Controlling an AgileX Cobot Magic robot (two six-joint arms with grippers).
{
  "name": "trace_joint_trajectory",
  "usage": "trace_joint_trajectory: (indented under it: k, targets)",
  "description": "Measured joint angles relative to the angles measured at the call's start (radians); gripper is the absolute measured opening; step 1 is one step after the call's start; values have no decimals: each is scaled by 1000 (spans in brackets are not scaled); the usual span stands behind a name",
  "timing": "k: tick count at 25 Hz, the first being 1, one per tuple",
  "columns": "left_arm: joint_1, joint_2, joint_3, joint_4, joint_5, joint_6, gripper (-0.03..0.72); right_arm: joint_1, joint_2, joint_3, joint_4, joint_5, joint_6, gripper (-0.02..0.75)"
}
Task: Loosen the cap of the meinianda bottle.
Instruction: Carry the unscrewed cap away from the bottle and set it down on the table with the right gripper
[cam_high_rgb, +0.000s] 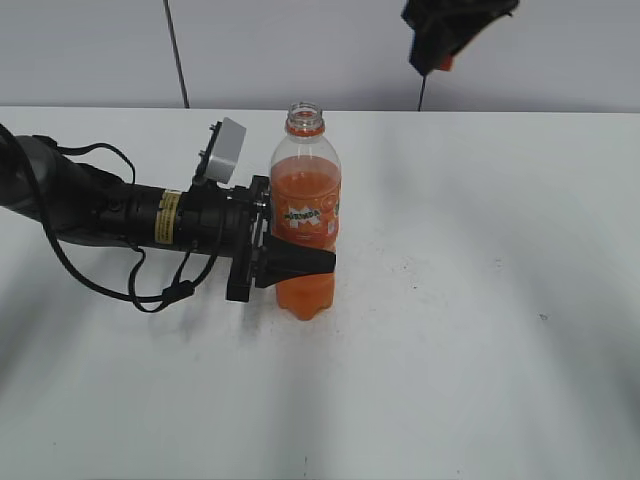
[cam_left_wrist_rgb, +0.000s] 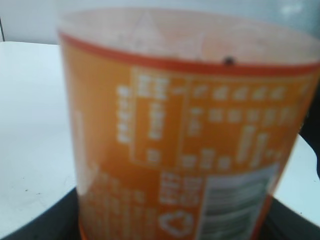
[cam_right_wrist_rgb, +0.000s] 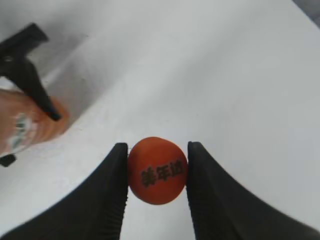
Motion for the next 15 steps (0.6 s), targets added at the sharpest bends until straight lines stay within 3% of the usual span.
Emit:
trace_joint_trajectory:
  k: [7, 15]
  targets:
    - [0, 0, 0, -1, 0, 0, 419, -196, 0, 235, 14, -120, 161, 273]
    - [0, 0, 0, -1, 0, 0, 419, -318, 0, 578, 74, -371, 238, 273]
